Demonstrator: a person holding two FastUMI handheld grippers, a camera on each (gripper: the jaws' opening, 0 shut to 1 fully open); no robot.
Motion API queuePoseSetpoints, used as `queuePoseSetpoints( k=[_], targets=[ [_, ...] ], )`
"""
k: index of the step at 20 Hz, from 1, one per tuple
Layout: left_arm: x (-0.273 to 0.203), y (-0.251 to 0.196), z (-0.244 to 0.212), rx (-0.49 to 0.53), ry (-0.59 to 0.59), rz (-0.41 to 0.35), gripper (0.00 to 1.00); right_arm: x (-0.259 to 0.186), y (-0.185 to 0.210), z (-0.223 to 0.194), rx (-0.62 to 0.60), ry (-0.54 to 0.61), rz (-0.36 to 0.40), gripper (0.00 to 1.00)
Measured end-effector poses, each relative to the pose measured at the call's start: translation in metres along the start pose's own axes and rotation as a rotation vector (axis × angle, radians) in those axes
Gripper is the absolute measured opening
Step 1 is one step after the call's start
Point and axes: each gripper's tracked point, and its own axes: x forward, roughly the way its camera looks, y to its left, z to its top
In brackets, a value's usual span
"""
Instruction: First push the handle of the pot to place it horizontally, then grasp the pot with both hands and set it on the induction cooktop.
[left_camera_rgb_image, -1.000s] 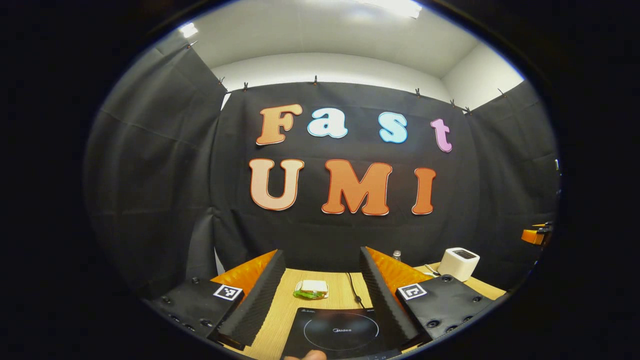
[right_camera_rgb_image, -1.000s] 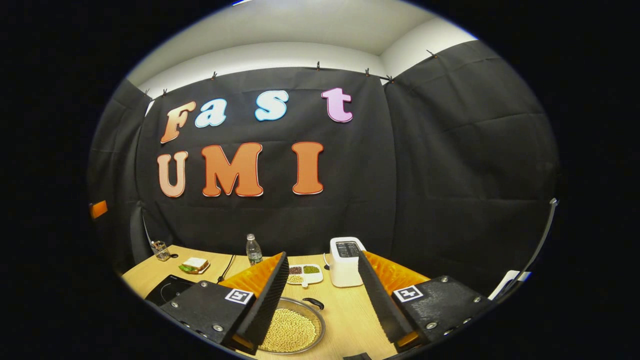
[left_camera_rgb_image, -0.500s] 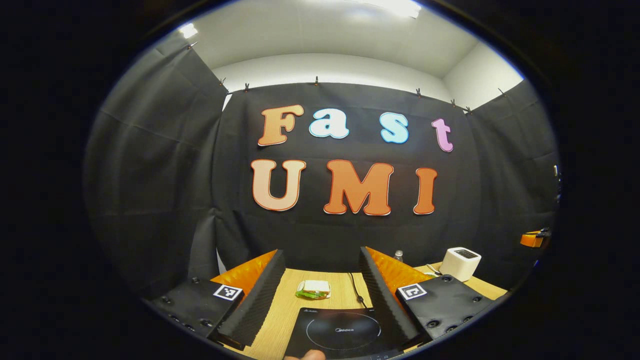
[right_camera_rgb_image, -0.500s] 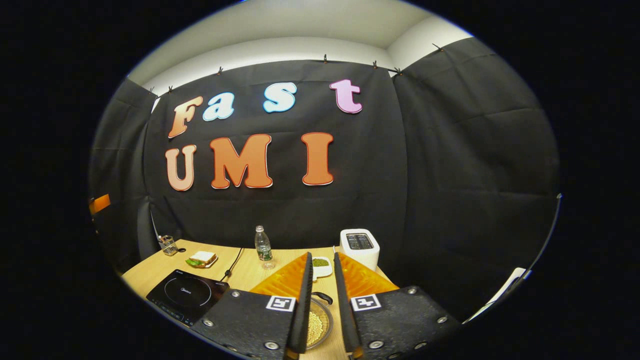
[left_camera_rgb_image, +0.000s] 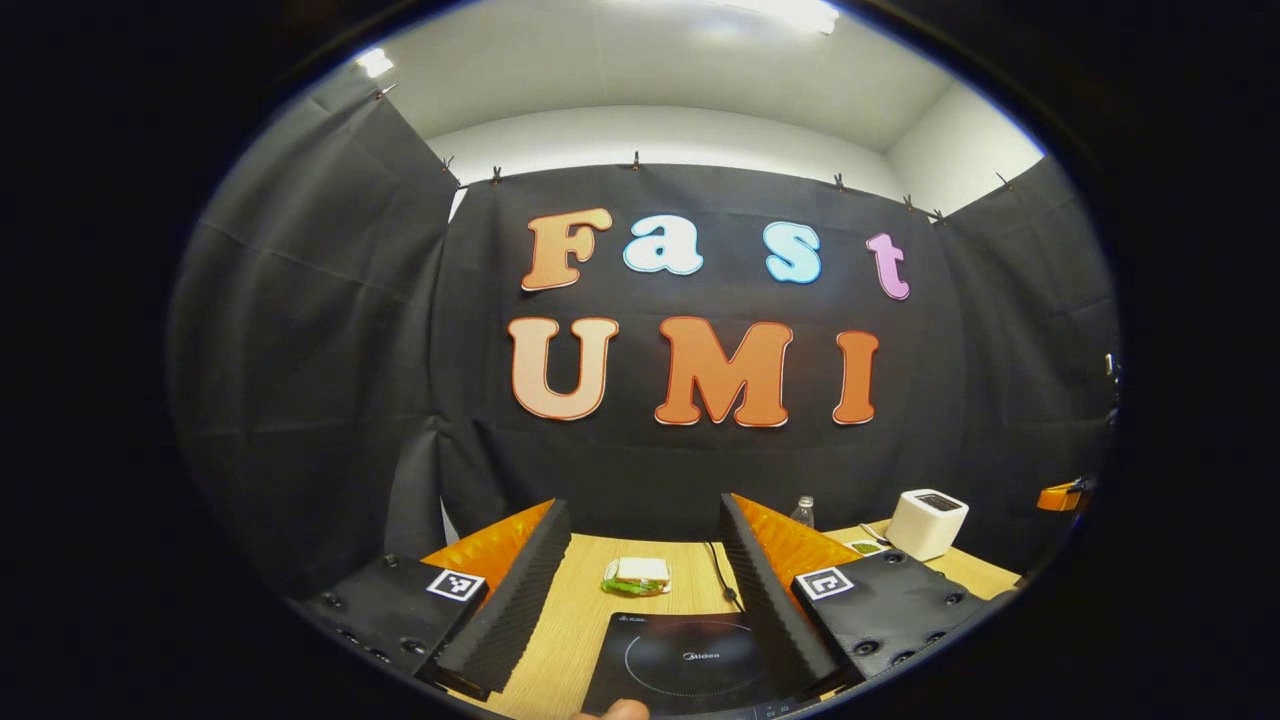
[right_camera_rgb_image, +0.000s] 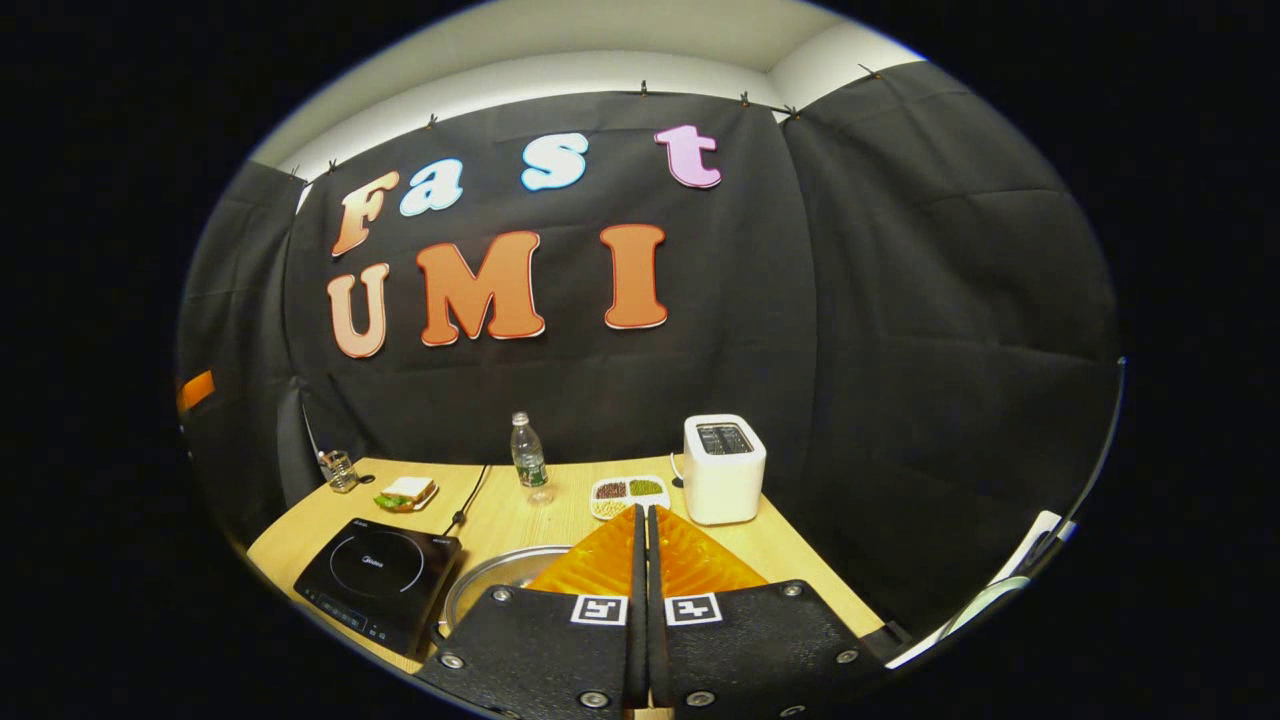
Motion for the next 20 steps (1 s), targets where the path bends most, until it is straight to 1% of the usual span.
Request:
queuePoseSetpoints(
  k=[4,7,11,16,20],
  targets=[
    [-0.001,0.002,-0.010,-0.006,0.026,-0.011,0.98,-0.009,0.017,-0.026,0.001,0.056,0.037,0.00],
    [-0.001,0.005,-0.018,-0.003,0.050,-0.012,0.98,-0.013,0.030,-0.051,-0.023,0.101,0.056,0.00],
    [-0.002,0.009,-0.023,-0.004,0.056,-0.014,0.98,-0.015,0.054,-0.088,-0.034,0.184,0.113,0.00],
    [0.000,0.017,-0.038,0.022,0.079,0.000,0.98,-0.011,0.076,-0.134,-0.066,0.291,0.158,0.00],
    [0.002,0.019,-0.048,0.008,0.107,0.002,0.98,-0.014,0.100,-0.167,-0.092,0.375,0.211,0.00]
  ],
)
